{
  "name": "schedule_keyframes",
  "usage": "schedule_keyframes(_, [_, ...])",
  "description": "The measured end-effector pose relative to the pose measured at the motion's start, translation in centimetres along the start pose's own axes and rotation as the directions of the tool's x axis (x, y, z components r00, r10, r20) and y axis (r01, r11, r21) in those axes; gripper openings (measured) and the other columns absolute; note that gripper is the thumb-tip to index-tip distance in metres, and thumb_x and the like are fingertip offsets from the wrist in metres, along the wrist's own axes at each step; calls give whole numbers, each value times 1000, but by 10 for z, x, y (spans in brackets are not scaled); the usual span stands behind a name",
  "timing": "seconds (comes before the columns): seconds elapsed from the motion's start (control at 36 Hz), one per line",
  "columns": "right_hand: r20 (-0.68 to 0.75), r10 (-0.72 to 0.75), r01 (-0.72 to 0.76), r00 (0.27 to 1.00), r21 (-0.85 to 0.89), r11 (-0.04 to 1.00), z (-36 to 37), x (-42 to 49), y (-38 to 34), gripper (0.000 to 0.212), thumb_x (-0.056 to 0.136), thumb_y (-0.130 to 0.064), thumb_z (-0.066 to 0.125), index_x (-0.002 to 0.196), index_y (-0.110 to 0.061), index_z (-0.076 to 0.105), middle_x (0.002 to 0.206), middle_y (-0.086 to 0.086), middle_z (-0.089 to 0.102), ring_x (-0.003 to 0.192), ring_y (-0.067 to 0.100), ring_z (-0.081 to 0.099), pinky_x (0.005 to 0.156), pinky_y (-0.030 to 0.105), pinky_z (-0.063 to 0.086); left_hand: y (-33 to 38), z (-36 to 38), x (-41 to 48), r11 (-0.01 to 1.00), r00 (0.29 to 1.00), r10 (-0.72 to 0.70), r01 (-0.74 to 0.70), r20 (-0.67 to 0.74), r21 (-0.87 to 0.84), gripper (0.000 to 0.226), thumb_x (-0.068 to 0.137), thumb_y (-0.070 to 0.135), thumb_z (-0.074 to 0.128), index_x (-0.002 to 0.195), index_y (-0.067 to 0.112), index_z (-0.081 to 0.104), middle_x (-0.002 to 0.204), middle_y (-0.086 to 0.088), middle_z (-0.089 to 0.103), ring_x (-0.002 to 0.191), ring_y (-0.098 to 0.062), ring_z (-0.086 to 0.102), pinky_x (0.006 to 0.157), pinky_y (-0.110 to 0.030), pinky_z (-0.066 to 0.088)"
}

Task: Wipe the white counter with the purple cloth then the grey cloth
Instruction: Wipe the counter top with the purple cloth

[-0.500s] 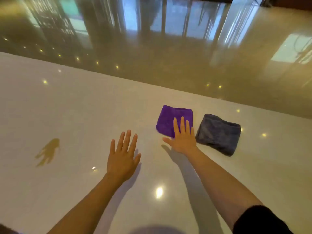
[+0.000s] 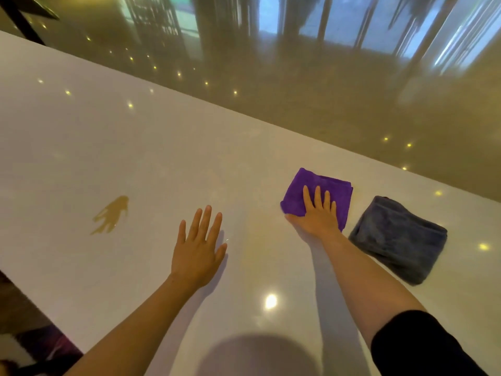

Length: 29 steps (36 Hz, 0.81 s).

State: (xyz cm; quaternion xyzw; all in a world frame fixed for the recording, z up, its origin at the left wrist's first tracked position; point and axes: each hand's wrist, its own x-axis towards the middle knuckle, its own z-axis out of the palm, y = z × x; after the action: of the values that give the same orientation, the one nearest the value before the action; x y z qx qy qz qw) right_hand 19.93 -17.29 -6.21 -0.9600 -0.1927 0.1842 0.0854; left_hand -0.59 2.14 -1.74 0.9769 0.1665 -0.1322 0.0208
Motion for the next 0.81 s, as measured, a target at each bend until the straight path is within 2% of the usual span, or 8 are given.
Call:
schedule_keyframes(0.17, [-10,-22,21,1000,-49,999,-2,1,7,63,96,-51,24,148,-25,-1,159,10,-7,145,35,-7,118,49,0,-19,0,-17,999,999,-40,40,-32,-13,78,55,61,-46,125,28,-40,135,3,-44,124,-22,-42,109,-40,-18])
schedule_keyframes(0.28, [-52,27,-19,998,155,988,2,-3,1,60,94,-56,21,147,-30,8,159,6,-2,146,30,-7,117,47,-5,-38,0,-31,996,993,-92,93,-69,0,76,56,59,-46,125,27,-41,135,3,-45,125,-22,-41,110,-41,-16])
schedule_keyframes(0.36, [-65,82,-60,995,288,956,6,-9,-1,64,95,-54,22,148,-23,7,159,5,3,146,26,-6,117,46,-7,-55,0,-42,990,986,-142,142,-90,-9,78,56,59,-46,126,26,-39,136,2,-43,128,-21,-37,114,-43,-12])
schedule_keyframes(0.42, [-37,112,-93,993,336,937,8,-12,-2,66,96,-51,23,148,-16,4,159,8,5,146,25,-5,118,45,-6,-66,0,-47,985,979,-175,172,-103,-32,69,67,59,-36,127,25,-37,141,0,-39,130,-20,-34,117,-44,-9])
schedule_keyframes(0.47, [-3,134,-123,991,378,917,11,-18,-6,68,96,-50,26,148,-13,1,159,10,6,146,25,-4,118,45,-5,-77,0,-50,978,973,-207,205,-105,-31,56,89,55,-8,127,25,-36,150,-3,-31,130,-19,-33,118,-45,-7])
schedule_keyframes(0.53, [18,144,-139,989,389,910,15,-26,-13,67,97,-47,27,148,-12,1,159,12,6,146,26,-3,118,44,-4,-90,0,-51,974,968,-226,222,-111,-47,62,95,49,11,128,24,-35,154,-5,-25,132,-17,-31,119,-45,-6])
schedule_keyframes(0.67, [41,179,-180,983,416,892,25,-45,-38,67,97,-46,28,148,-12,1,158,13,5,147,25,-3,118,43,-5,-122,-6,-51,970,955,-242,235,-172,-60,65,96,47,18,130,20,-30,156,-6,-18,146,-24,-13,119,-46,-2])
schedule_keyframes(0.81, [23,222,-210,975,438,874,44,-61,-67,66,97,-46,28,148,-13,2,158,12,6,147,23,-2,118,42,-5,-165,-10,-44,972,955,-230,215,-187,-94,65,96,44,19,130,19,-30,157,-7,-15,146,-25,-11,119,-47,-2])
